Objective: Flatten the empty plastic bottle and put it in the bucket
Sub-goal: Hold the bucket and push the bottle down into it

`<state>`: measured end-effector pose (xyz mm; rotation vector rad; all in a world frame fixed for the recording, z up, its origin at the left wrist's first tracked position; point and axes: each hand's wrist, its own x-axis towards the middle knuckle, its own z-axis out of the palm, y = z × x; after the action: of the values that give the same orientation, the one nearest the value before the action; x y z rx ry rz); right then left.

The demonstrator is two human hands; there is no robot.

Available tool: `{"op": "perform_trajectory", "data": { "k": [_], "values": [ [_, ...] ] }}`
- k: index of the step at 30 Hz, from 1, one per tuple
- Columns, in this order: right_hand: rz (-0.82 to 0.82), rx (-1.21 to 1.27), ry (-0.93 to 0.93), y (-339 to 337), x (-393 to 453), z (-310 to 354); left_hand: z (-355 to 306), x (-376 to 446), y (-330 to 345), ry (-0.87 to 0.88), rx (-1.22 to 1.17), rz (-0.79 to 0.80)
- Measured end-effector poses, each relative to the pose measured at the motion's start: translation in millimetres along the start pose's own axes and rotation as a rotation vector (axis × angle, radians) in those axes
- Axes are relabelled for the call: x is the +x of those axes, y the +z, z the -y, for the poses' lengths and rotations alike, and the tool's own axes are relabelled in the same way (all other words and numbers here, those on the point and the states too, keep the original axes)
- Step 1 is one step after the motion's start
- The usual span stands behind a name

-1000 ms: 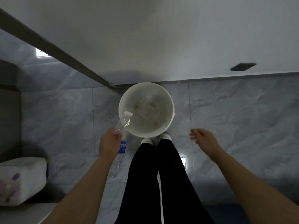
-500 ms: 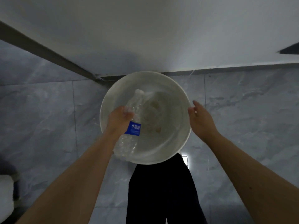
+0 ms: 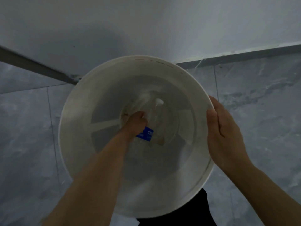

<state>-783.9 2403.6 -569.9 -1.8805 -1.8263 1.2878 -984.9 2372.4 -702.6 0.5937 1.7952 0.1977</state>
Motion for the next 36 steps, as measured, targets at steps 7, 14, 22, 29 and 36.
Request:
{"op": "perform_trajectory", "data": {
  "k": [7,14,22,29,36],
  "values": [
    [-0.074,0.09,-0.03,3.5,-0.1,-6.3,26.4,52.3,23.4,0.04,0.169,-0.075],
    [-0.112,0.153,-0.09,5.3,-1.8,-11.0,42.0,77.6,35.9,0.065,0.211,-0.188],
    [-0.095,0.151,-0.083,4.5,-2.5,-9.6,42.9,73.7,36.7,0.094,0.168,-0.228],
    [-0.046,0.087,-0.032,2.5,-1.4,-3.0,31.7,10.0,18.0,0.074,0.219,-0.236],
    [0.082,0.043,0.058,-8.4,-2.0,13.6,11.9,-94.8,-8.3,-0.006,0.313,-0.221]
  ]
}}
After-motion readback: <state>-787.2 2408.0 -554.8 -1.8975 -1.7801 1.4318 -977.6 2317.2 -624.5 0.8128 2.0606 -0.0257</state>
